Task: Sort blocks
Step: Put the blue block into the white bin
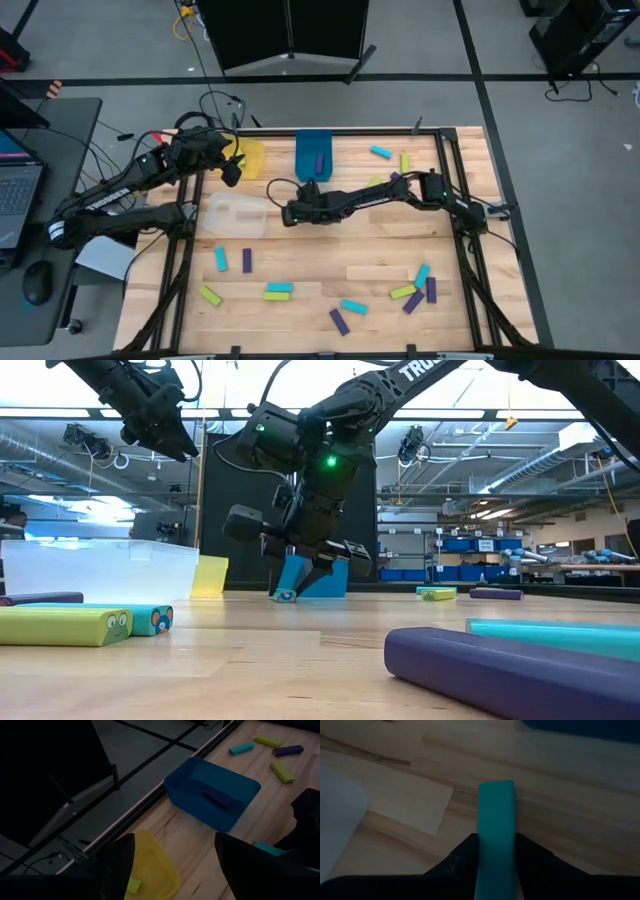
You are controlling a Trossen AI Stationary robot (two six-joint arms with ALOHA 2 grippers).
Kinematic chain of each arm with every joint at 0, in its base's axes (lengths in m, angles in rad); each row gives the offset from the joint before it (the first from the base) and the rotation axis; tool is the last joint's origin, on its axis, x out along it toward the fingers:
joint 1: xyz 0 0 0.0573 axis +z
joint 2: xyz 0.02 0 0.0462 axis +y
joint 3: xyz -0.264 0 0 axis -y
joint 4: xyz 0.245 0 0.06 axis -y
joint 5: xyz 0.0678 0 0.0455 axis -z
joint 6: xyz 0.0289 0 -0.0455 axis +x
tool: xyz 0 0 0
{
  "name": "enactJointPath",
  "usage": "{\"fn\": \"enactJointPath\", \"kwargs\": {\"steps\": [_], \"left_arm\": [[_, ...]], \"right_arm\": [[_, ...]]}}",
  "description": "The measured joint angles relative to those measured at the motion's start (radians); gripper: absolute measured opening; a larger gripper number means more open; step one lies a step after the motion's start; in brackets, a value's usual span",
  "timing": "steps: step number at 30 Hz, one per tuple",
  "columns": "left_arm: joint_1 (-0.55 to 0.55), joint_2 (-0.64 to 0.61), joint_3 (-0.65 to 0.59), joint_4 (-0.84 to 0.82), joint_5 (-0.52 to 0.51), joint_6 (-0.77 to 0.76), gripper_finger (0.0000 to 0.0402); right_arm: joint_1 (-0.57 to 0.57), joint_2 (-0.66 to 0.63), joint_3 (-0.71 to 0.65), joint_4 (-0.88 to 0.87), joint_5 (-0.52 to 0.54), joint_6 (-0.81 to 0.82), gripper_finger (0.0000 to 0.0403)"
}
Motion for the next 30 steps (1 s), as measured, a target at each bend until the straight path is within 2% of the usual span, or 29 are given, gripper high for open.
{"fn": "enactJointPath", "kwargs": {"steps": [5,18,22,27,30], "left_arm": [[0.0,0.0,0.0,0.0,0.0,0.0,0.0284],[0.0,0.0,0.0,0.001,0.0,0.0,0.0285],[0.0,0.0,0.0,0.007,0.0,0.0,0.0285],[0.0,0.0,0.0,0.029,0.0,0.0,0.0285],[0.0,0.0,0.0,0.026,0.0,0.0,0.0285]], "right_arm": [[0.001,-0.009,-0.003,0.009,0.035,-0.031,0.0115],[0.041,-0.082,-0.006,0.091,0.038,-0.159,0.0117],[0.057,-0.113,-0.004,0.252,0.038,-0.286,0.0117],[0.062,-0.112,-0.004,0.586,0.019,-0.476,0.0118],[0.054,-0.112,-0.001,0.662,0.007,-0.534,0.0118]]}}
